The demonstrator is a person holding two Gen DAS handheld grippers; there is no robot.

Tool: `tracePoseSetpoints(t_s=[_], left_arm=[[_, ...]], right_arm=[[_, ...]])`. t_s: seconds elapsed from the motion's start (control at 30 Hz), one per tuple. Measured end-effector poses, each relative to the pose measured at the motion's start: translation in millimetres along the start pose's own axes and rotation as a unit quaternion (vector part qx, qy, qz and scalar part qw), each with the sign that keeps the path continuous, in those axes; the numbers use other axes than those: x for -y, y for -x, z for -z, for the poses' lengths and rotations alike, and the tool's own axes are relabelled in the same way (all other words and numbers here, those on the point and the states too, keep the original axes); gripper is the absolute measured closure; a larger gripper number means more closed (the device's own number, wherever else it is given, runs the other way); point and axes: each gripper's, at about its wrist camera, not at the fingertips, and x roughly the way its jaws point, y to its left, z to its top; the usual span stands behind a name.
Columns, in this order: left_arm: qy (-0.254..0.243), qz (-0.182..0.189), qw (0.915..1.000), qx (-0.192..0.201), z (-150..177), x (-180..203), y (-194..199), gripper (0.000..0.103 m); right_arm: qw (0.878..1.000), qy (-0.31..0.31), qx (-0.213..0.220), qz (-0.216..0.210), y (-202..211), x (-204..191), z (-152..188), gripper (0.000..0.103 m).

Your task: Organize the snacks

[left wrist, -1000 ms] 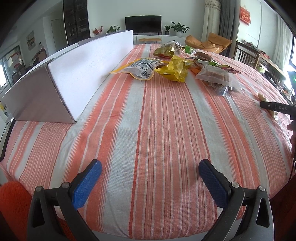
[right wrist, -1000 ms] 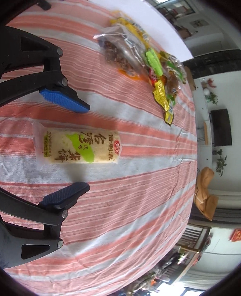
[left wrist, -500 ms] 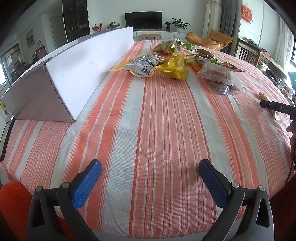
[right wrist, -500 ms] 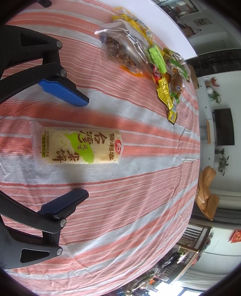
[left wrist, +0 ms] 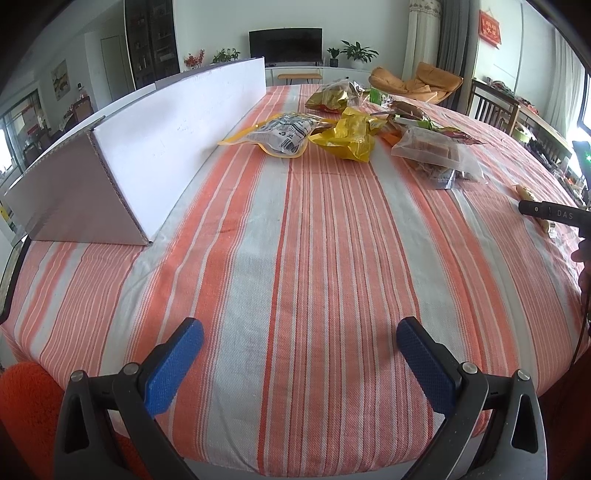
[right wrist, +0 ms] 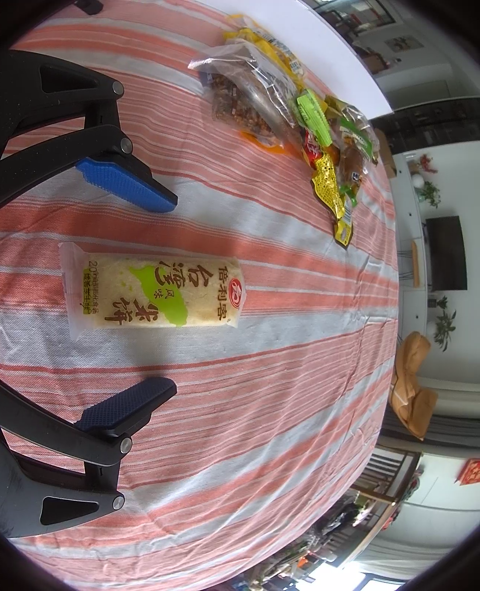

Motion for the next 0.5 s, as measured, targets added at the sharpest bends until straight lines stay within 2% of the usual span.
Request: tracePoseSetpoints(t_s=[0.5], left_arm=[[-0.006, 0.004, 1.0, 0.006, 0.8, -0.2, 0.2, 0.0]], right_arm=[[1.0, 0.0, 0.0, 0.0, -0.2, -0.1, 0.0, 0.011]])
